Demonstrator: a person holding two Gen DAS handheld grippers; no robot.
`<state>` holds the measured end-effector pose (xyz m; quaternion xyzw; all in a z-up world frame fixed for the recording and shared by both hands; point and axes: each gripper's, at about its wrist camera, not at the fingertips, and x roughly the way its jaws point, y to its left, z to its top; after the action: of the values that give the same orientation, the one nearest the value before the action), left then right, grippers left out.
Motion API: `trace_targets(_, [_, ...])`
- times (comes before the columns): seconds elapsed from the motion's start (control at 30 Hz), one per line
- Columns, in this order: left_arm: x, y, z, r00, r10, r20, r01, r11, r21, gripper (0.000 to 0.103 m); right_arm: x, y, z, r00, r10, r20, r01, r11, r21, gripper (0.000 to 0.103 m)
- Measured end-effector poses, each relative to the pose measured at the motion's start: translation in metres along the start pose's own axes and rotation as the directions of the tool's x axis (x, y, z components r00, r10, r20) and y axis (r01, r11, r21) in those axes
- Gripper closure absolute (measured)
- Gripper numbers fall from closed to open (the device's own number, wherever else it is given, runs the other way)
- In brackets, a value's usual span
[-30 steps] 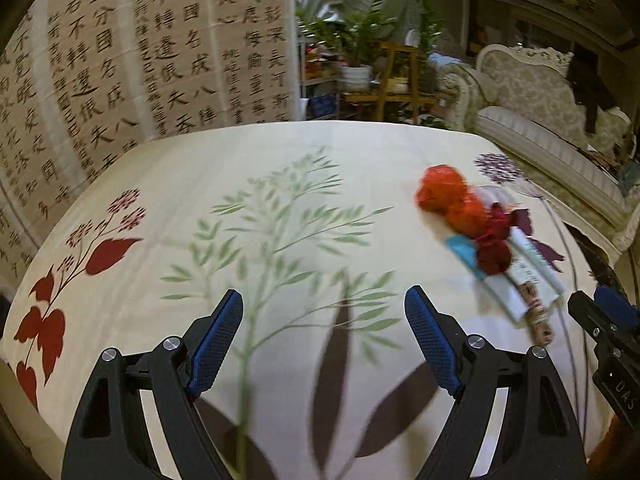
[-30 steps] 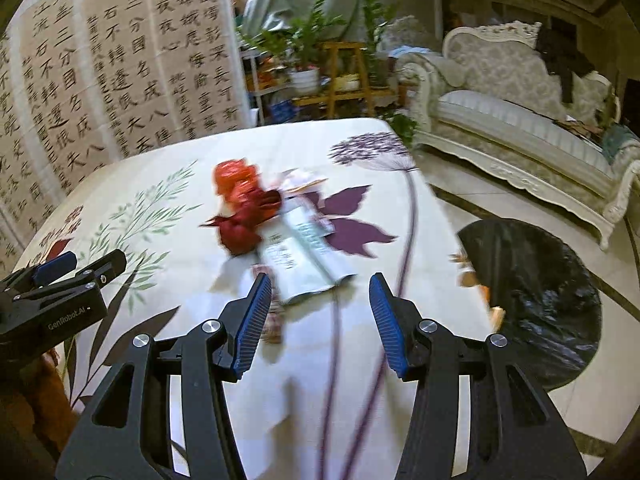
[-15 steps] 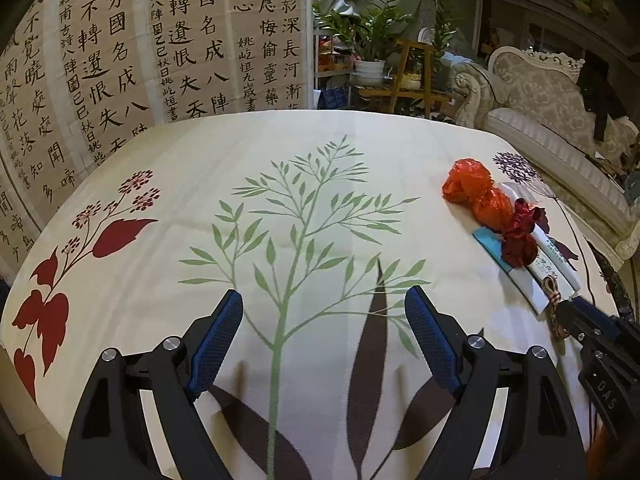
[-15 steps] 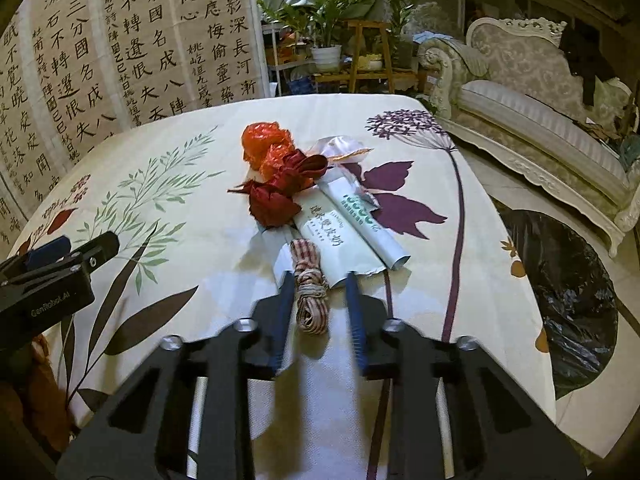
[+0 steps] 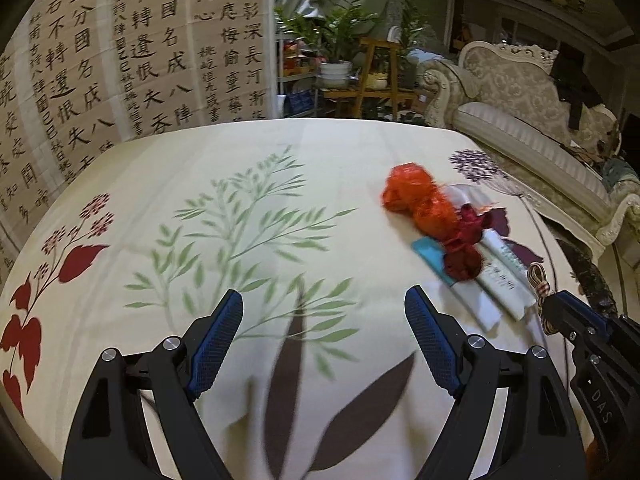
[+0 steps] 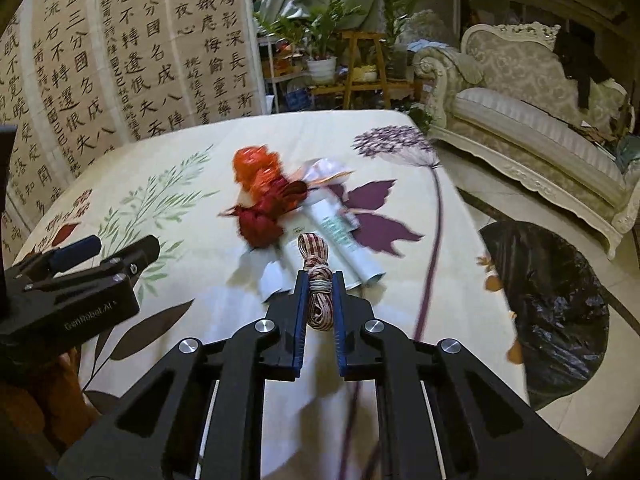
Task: Collect trash
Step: 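Grasp the striped rope bundle with the right tool while the left tool grasps the red ribbon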
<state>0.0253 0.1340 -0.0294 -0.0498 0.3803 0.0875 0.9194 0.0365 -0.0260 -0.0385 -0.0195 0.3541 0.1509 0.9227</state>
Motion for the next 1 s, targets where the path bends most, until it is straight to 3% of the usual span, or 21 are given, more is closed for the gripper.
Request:
trace_targets(0.3, [0.013,-0.035,0.019,0.999,-0.048,-0.004,0.048,0.998,0.036,0.022,0.010,-0.037,0.012,0.999,-0.046,0.008,0.046,0.997,0.060,0.091])
trace_targets(0.67, [0.038,-0.067,0.031,0.995,-0.092,-0.041,0.095,0.993,0.076,0.023,0.022,-0.064,0.017,0.999,-0.049,0.003,0.048,0.993,0.105,0.091])
trace_targets(0.8, [0.043,-0.071,0.030,0.993,-0.105,-0.062,0.110,0.990,0.090,0.041,0.024,-0.070,0.017,0.999,-0.045,-0.002,0.045,0.992,0.117,0.091])
trace_targets(0.97, [0.043,-0.074,0.026,0.986,-0.142,-0.084,0.151,0.983,0.103,0.071,0.024,-0.073,0.016,0.999,-0.042,-0.003,0.042,0.991,0.124,0.091])
trace_targets(1.0, [0.041,-0.075,0.025,0.985,-0.152,-0.083,0.160,0.981,0.106,0.073,0.024,-0.073,0.016,0.999,-0.042,-0.003,0.042,0.991,0.124,0.091])
